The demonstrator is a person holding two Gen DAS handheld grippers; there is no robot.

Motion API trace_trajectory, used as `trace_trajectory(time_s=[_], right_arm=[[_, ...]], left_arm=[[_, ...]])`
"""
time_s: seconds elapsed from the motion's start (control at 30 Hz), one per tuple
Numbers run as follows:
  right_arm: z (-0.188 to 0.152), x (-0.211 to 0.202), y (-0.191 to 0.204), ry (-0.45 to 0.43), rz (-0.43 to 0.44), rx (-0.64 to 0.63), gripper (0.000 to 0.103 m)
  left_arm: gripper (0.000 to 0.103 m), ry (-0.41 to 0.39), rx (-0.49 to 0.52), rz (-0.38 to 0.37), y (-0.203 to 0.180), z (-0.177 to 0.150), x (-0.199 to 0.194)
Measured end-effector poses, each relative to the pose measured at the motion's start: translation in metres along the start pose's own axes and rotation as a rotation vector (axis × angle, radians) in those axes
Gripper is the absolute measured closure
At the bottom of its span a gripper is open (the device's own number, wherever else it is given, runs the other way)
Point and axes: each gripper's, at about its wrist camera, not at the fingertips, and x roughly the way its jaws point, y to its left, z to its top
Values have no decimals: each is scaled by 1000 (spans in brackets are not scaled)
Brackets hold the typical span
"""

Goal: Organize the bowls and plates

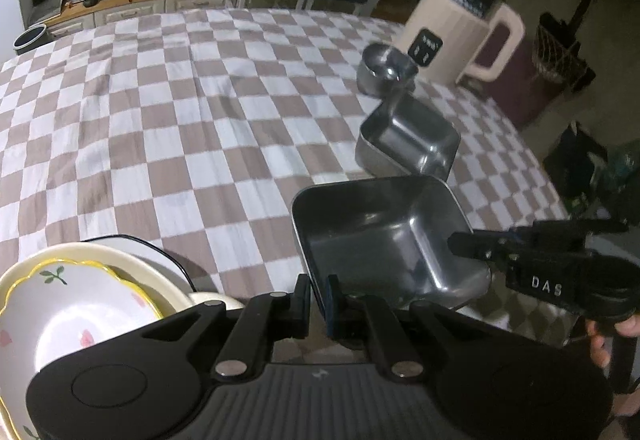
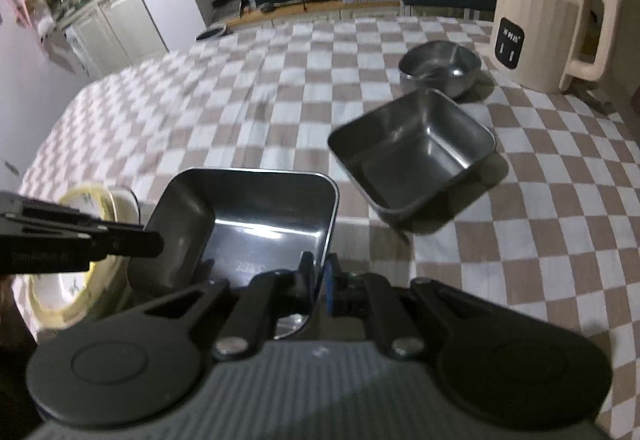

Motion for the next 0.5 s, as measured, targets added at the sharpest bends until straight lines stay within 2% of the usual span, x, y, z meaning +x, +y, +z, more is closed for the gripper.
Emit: trace_trajectory(time_s=[0.5], right_arm=[[-7, 19, -10, 105, -67, -4, 96]], left_arm=[[91, 104, 130, 10, -26, -16, 27]])
